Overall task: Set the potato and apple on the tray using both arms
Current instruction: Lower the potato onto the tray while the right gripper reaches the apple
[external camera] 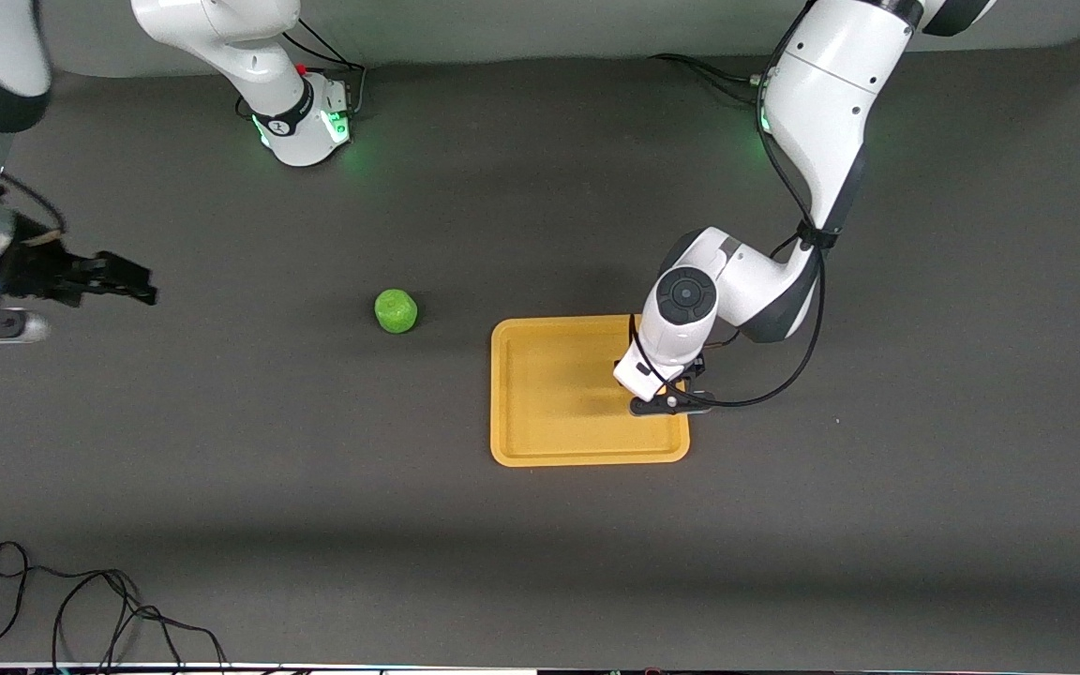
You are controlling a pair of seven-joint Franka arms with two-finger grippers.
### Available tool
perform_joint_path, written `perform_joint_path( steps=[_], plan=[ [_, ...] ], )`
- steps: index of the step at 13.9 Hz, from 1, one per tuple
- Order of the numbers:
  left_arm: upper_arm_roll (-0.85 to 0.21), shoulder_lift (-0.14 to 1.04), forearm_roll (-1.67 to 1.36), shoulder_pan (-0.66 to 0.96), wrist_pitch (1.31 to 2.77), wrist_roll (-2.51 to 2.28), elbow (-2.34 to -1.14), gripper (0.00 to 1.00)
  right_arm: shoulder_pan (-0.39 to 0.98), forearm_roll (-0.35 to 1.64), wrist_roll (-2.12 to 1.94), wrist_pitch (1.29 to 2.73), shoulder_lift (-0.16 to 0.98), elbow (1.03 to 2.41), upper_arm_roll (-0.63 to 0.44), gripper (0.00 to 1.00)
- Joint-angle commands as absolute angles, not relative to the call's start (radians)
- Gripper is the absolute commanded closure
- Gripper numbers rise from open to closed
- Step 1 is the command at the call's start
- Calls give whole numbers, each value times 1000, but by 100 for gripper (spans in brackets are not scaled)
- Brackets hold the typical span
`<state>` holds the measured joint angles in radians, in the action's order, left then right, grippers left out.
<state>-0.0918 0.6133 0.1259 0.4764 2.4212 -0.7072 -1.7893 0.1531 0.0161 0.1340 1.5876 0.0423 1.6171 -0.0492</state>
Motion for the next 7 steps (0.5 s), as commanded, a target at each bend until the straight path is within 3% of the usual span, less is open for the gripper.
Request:
perform_joint_path(
  steps=[1, 2, 5, 7],
  plan=[
    [-75, 621, 163, 491, 2411, -738, -1770, 21, 291, 32, 300, 1640, -35, 1703, -57, 0],
    [-75, 621, 169, 491, 2411, -738, -1770, 1, 335, 34, 360, 1657, -38, 1713, -55, 0],
    [-75, 603, 173, 483, 2396, -736, -1769, 0, 457, 31, 507, 1698, -69, 1768, -57, 0],
    [-75, 520, 173, 451, 2318, -724, -1769, 0, 471, 31, 509, 1751, -154, 1888, -57, 0]
  ],
)
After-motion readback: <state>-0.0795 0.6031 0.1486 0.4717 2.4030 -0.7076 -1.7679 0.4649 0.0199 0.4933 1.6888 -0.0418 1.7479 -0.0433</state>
